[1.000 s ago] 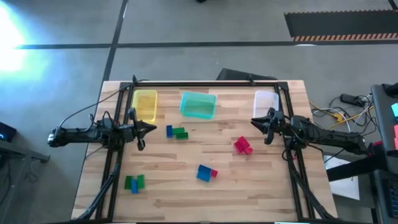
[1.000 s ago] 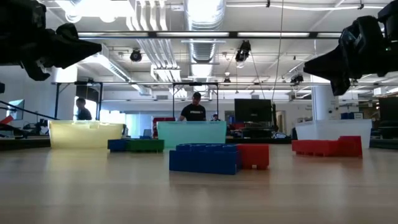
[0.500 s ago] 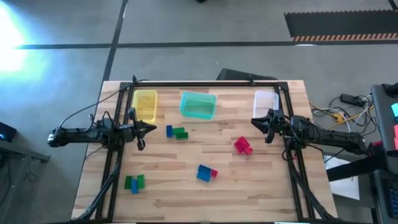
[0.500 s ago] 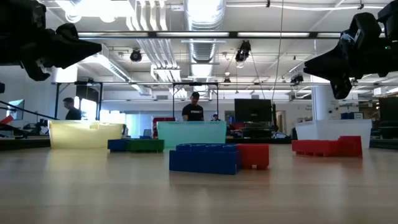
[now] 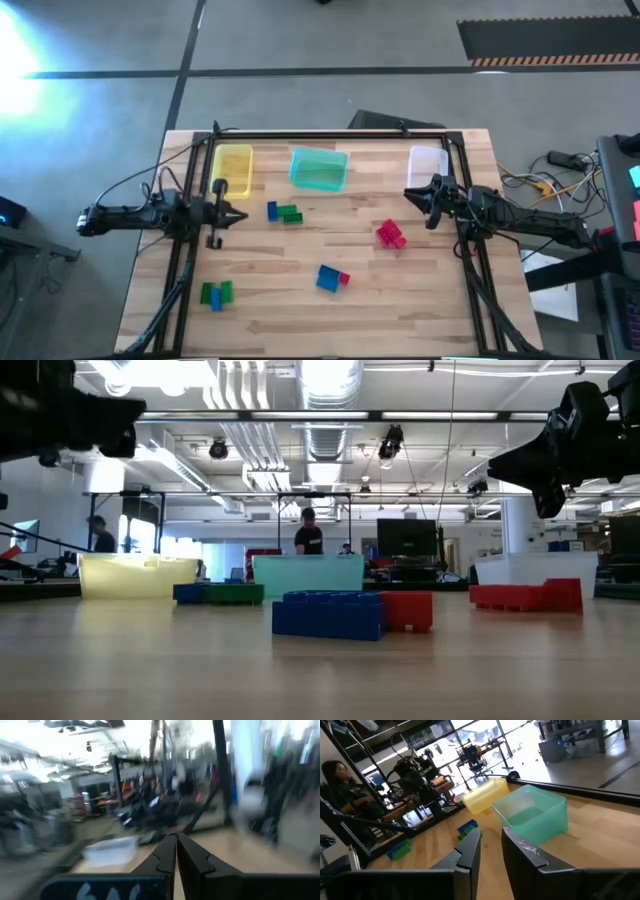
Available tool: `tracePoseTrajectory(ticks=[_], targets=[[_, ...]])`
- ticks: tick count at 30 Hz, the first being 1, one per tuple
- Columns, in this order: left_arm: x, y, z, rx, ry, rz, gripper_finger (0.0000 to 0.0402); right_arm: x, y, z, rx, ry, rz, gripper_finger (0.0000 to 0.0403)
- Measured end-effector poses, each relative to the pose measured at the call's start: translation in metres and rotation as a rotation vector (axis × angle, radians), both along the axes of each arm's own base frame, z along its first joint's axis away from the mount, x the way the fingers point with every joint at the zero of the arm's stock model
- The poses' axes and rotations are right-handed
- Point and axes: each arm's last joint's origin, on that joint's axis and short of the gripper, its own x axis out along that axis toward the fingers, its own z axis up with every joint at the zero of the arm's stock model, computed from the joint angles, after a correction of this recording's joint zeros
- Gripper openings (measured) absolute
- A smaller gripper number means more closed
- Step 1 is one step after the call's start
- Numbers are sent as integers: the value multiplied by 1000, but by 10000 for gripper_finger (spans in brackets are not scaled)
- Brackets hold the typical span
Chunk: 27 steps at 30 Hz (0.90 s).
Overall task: Sort & place blocks by color
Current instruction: Put the blue game piece into the green bin
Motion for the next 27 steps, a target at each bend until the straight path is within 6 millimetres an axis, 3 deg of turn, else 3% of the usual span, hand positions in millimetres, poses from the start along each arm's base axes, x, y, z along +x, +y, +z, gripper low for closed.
tracePoseTrajectory(ticks=[3, 10, 17, 21, 27], targets=[[-2, 0, 10, -165, -85, -41, 0, 0, 0, 2, 1, -25, -2, 68], [-9, 0, 26, -325, -252, -96, 0, -1, 0, 17, -140, -145, -7, 68], [-9, 3, 34, -396, -337, -37, 0, -4, 2, 30, -261, -257, 17, 68], [-7, 6, 48, -545, -370, 19, 0, -3, 2, 30, -265, -260, 33, 68], [11, 11, 72, -594, -277, 209, 0, -4, 2, 31, -274, -268, 23, 68]])
